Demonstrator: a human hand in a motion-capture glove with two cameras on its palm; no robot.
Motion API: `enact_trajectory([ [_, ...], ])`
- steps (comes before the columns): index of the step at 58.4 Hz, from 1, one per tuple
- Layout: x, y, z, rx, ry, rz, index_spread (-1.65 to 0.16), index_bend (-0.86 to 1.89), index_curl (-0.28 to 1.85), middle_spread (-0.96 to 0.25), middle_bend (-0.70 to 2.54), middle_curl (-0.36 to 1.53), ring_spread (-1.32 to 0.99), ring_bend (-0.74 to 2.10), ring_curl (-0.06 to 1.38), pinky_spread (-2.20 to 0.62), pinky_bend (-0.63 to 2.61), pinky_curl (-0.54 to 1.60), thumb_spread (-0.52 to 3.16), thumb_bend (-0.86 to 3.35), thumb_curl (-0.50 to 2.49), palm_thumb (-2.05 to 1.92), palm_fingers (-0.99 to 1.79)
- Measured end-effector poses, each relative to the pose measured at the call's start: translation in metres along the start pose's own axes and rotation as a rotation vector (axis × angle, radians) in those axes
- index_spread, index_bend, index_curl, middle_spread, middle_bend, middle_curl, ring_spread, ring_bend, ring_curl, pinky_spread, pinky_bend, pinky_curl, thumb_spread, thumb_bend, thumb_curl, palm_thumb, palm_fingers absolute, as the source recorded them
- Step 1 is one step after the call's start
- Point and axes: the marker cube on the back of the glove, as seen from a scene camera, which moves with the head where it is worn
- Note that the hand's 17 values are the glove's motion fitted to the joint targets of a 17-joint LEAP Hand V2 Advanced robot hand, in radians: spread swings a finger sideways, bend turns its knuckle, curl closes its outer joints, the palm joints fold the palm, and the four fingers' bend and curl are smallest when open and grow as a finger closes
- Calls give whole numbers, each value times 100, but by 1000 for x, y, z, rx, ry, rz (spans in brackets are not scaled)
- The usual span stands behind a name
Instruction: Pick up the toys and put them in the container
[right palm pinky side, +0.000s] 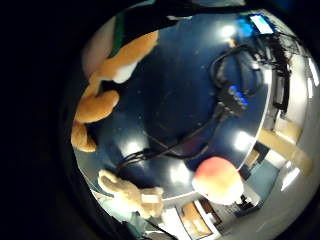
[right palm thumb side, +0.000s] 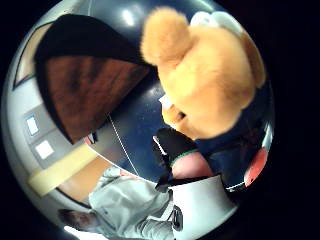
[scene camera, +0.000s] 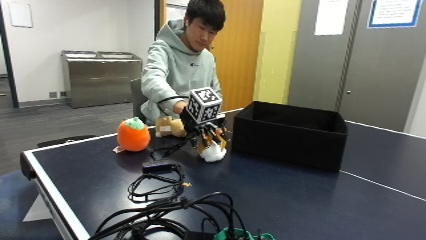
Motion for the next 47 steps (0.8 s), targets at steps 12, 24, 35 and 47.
enact_trajectory([
  [12, 7, -10, 21, 126, 29, 32, -31, 42, 29, 3, 2, 11, 5, 12, 12, 5, 98, 38, 122, 4, 36, 29, -10],
  [24, 8, -2, 16, 149, 64, 46, -30, 41, 34, -6, 18, 10, -11, 65, 25, -27, 116, 41, 127, 17, 45, 57, 64],
  [35, -10, 31, 23, 4, 121, 64, -33, 37, 40, -16, 29, 18, -27, 84, 36, -36, 118, 45, 105, 16, 56, 69, 89],
  [47, -15, 77, -8, -53, 55, 58, -36, 39, 50, -22, 38, 24, -33, 87, 41, -39, 115, 47, 82, 11, 66, 73, 94],
])
